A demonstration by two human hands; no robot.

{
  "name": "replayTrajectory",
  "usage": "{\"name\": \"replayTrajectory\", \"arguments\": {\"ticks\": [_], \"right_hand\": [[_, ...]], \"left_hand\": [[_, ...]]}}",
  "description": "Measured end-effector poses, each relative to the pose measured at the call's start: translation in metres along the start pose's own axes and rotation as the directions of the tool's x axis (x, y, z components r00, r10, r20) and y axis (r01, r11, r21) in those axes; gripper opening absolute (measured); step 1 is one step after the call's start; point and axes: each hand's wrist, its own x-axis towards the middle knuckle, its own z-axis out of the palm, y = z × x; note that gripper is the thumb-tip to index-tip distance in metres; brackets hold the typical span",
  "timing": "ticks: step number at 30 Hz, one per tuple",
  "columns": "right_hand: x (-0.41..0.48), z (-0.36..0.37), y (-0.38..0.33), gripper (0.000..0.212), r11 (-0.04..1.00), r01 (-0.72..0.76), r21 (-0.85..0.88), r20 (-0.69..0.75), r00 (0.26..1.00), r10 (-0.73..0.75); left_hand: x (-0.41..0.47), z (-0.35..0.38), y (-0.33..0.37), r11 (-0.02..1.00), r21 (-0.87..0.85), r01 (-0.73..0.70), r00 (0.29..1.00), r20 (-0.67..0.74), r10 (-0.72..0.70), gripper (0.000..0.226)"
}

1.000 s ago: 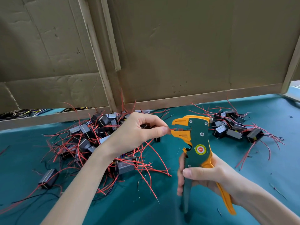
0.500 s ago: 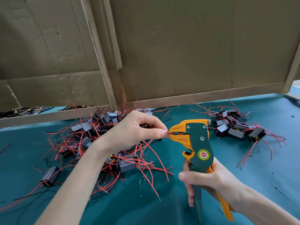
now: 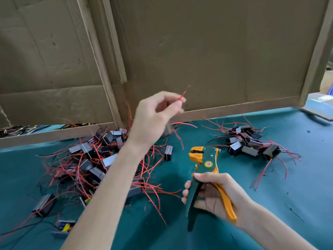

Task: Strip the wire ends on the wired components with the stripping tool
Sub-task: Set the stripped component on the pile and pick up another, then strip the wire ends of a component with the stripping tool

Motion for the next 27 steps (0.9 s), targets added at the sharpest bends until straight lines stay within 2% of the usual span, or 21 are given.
{"name": "replayTrajectory", "arguments": {"ticks": [2,4,7,8,10,12,13,15,17,18,20,21,24,27], "right_hand": [[0.002,-0.002,-0.003,0.016,0.998,-0.038,0.058,-0.028,0.999,0.040],[0.005,-0.003,-0.005,0.019,0.995,-0.061,0.081,-0.045,0.997,0.065],[0.004,-0.004,-0.008,0.024,0.998,-0.055,0.024,-0.019,0.998,0.055],[0.003,-0.004,-0.008,0.025,0.999,-0.039,0.011,-0.002,0.999,0.039],[0.000,-0.005,-0.009,0.024,1.000,-0.008,0.026,0.028,1.000,0.008],[0.000,-0.005,-0.009,0.019,0.999,-0.006,0.036,0.029,1.000,0.005],[0.002,-0.006,-0.009,0.020,1.000,-0.012,0.025,0.022,1.000,0.012],[0.007,-0.008,-0.006,0.021,0.999,-0.031,0.026,0.000,1.000,0.031],[0.011,-0.010,-0.004,0.012,0.996,-0.037,0.078,-0.017,0.999,0.038],[0.012,-0.011,-0.004,0.009,0.995,-0.030,0.092,-0.021,0.999,0.032],[0.012,-0.013,-0.004,0.007,0.997,-0.009,0.082,-0.032,0.999,0.012],[0.013,-0.015,-0.004,0.008,0.997,-0.001,0.073,-0.031,1.000,0.004],[0.012,-0.014,-0.005,0.007,0.999,0.015,0.038,-0.020,1.000,-0.014],[0.010,-0.014,-0.006,0.007,0.999,0.034,0.013,-0.026,0.999,-0.033]], "left_hand": [[0.019,0.032,0.009,0.998,-0.065,0.004,1.000,0.001,-0.004,0.012],[0.033,0.074,0.011,0.992,-0.100,0.074,0.997,-0.006,-0.075,0.010],[0.034,0.133,0.004,0.968,-0.147,0.201,0.980,0.019,-0.201,0.014],[0.030,0.147,0.001,0.964,-0.143,0.224,0.974,0.067,-0.217,0.020],[0.020,0.164,-0.004,0.971,-0.049,0.233,0.943,0.254,-0.214,0.035],[0.012,0.164,-0.011,0.980,0.127,0.155,0.882,0.429,-0.195,0.044],[0.010,0.158,-0.015,0.975,0.190,0.111,0.869,0.458,-0.188,0.042],[0.007,0.137,-0.023,0.963,0.255,0.087,0.899,0.396,-0.186,0.033],[0.007,0.109,-0.040,0.924,0.360,0.126,0.968,0.160,-0.194,0.026],[0.008,0.094,-0.051,0.884,0.437,0.169,0.980,0.020,-0.197,0.023],[0.009,0.064,-0.077,0.792,0.535,0.295,0.955,-0.190,-0.227,0.018],[0.009,0.053,-0.090,0.750,0.561,0.352,0.935,-0.244,-0.257,0.018],[0.010,0.040,-0.121,0.665,0.590,0.458,0.887,-0.260,-0.380,0.027],[0.015,0.043,-0.138,0.683,0.591,0.429,0.895,-0.177,-0.409,0.029]]}}
